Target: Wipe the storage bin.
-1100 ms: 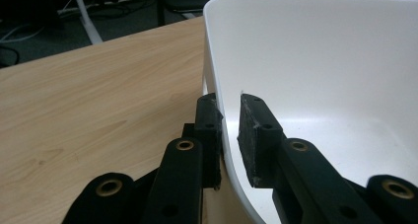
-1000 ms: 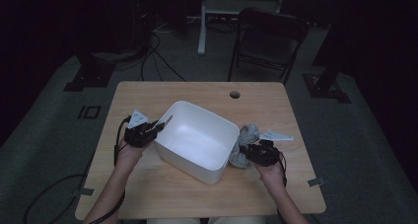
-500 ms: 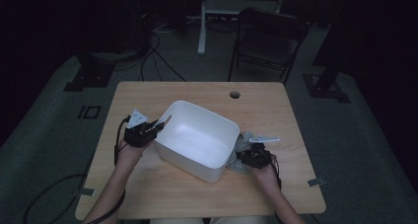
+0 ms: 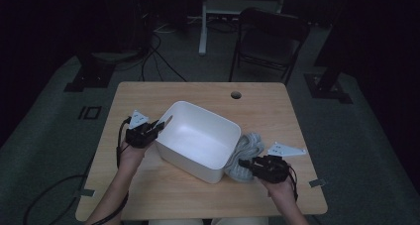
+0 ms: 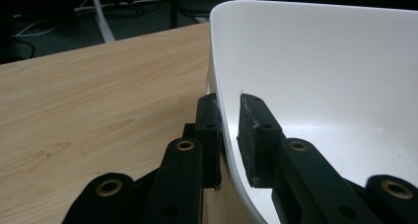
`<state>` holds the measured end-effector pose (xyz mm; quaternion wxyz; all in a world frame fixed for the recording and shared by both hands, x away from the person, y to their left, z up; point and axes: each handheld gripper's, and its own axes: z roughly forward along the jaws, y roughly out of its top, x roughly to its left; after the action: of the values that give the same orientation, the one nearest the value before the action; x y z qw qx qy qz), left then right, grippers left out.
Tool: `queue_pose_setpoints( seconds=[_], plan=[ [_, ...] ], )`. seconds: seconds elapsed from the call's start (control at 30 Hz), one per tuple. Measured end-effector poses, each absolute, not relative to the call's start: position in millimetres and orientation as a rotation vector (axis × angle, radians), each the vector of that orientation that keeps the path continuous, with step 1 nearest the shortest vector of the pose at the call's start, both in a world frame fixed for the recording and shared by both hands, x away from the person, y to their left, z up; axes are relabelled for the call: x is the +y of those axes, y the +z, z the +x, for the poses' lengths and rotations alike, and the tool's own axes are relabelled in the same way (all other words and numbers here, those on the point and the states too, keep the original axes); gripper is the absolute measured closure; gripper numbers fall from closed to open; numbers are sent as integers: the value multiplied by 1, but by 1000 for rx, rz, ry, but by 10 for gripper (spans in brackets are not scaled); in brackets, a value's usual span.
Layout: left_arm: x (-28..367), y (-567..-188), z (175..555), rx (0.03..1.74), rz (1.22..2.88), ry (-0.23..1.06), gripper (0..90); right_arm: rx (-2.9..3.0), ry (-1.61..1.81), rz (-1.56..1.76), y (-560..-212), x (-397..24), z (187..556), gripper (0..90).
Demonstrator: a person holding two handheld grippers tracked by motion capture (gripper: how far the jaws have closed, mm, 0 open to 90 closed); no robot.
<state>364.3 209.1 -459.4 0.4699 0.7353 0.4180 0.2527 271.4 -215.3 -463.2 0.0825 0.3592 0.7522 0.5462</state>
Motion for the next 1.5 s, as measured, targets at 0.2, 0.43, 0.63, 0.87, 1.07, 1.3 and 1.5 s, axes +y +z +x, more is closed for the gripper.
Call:
queue_pose_setpoints(
  seconds=[0.2, 0.43, 0.63, 0.87, 1.07, 1.3, 1.5],
  plan=[
    [209, -459, 364, 1023, 1805, 621, 794, 2316, 1639, 1036, -472, -193, 270, 705],
    [209, -459, 365, 1006, 1818, 611, 800, 2308, 1621, 1033, -476, -187, 272, 699],
    [209, -459, 364, 1008, 1821, 609, 805, 2338, 1553, 1047, -488, -184, 275, 701],
    [208, -458, 364, 1007, 1827, 616, 804, 2354, 1512, 1052, -494, -183, 278, 704],
    [209, -458, 364, 1000, 1834, 612, 802, 2379, 1474, 1128, -509, -184, 288, 704],
    [208, -458, 364, 1012, 1823, 608, 801, 2439, 1347, 1208, -535, -179, 298, 705],
    [209, -459, 365, 1017, 1817, 612, 798, 2448, 1340, 1188, -530, -182, 300, 705]
  ],
)
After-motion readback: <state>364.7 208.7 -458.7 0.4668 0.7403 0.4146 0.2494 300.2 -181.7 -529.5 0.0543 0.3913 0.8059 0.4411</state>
